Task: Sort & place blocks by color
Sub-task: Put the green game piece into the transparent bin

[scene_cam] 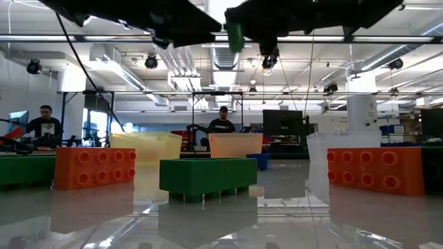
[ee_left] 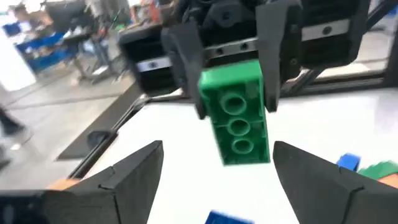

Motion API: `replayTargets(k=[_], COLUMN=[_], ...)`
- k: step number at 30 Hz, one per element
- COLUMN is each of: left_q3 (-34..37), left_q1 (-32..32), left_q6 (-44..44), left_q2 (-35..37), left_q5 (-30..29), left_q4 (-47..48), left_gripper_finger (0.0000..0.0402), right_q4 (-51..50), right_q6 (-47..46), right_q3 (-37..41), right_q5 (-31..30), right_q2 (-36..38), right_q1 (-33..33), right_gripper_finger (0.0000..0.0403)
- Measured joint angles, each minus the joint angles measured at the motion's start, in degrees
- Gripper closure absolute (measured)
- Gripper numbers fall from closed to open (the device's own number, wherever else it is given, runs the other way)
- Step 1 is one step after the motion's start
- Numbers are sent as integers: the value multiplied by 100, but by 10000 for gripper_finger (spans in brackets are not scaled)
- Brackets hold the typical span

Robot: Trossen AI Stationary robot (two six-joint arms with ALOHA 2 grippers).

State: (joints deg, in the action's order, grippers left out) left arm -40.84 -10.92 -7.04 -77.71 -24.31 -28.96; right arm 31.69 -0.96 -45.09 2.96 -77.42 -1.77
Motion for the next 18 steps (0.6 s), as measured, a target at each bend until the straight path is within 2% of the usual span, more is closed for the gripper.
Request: replayTargets(k=[5, 8, 12, 15, 18], left_q3=[7, 37, 61, 70, 70], left_q1=[2, 2, 2, -2, 0], left_q6=[293, 502, 521, 520, 520], left_q2=[514, 753, 907, 929, 895], left_q5=[-654, -1063, -1118, -1113, -1116], left_q4=[1055, 1351, 1324, 1300, 1297], left_gripper_finger=[114, 114, 114, 114, 114], right_q4=[-2731, -4510, -6587, -7629, -8126], right_q6=[-280, -461, -663, -672, -509], right_q3=[-614, -1082, -1647, -1932, -2087], right_q5=[-2, 0, -17, -23, -18], right_q2=[270, 252, -28, -299, -510], right_q1=[277, 567, 1099, 1458, 1734], right_gripper_finger=[270, 270, 269, 269, 269])
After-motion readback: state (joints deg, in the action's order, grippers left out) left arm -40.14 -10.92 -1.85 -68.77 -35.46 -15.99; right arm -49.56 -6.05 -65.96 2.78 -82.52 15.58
